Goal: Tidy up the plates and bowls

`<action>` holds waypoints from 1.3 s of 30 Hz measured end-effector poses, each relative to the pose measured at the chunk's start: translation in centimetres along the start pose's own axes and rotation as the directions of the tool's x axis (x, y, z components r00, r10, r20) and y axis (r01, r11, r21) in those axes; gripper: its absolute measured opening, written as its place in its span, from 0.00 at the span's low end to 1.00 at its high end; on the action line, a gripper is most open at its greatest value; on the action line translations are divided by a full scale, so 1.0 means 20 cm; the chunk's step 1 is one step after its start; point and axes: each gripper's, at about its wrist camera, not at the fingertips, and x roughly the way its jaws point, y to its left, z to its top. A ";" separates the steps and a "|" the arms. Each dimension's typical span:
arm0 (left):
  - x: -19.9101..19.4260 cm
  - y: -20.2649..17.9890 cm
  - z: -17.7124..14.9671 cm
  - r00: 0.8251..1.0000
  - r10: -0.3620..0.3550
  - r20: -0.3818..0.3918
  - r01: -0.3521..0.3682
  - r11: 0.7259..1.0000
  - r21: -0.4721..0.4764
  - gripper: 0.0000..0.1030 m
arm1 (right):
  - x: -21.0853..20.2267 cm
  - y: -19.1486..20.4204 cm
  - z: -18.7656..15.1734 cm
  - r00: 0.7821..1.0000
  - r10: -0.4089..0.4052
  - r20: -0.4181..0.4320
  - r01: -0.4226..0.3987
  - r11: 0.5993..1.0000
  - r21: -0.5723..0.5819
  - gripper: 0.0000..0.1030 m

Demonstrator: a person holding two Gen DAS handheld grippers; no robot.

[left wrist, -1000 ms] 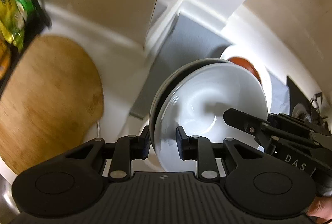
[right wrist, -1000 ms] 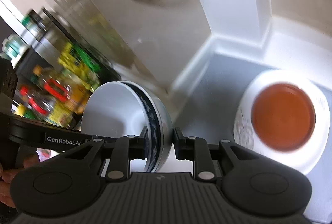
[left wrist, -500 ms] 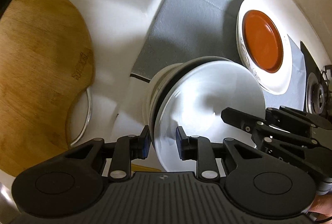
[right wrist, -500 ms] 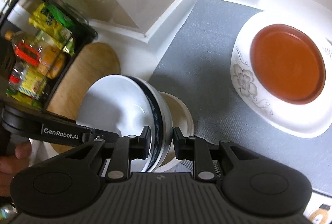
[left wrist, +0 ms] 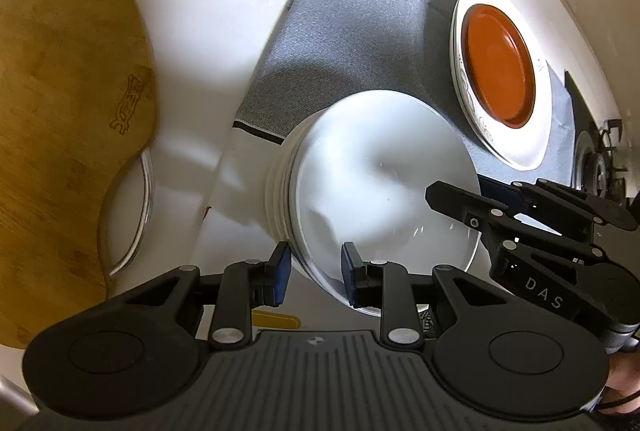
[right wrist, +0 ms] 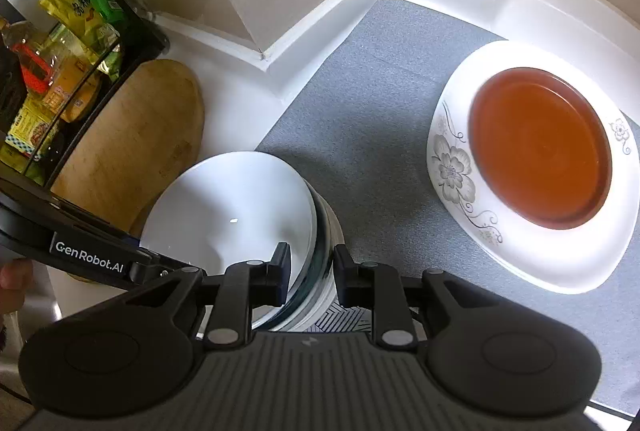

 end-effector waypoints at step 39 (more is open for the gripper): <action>0.21 0.12 0.09 0.990 -0.142 0.003 0.142 0.990 0.001 0.73 | 0.29 -0.44 -0.23 0.936 0.341 0.084 -0.338 0.809 0.481 0.60</action>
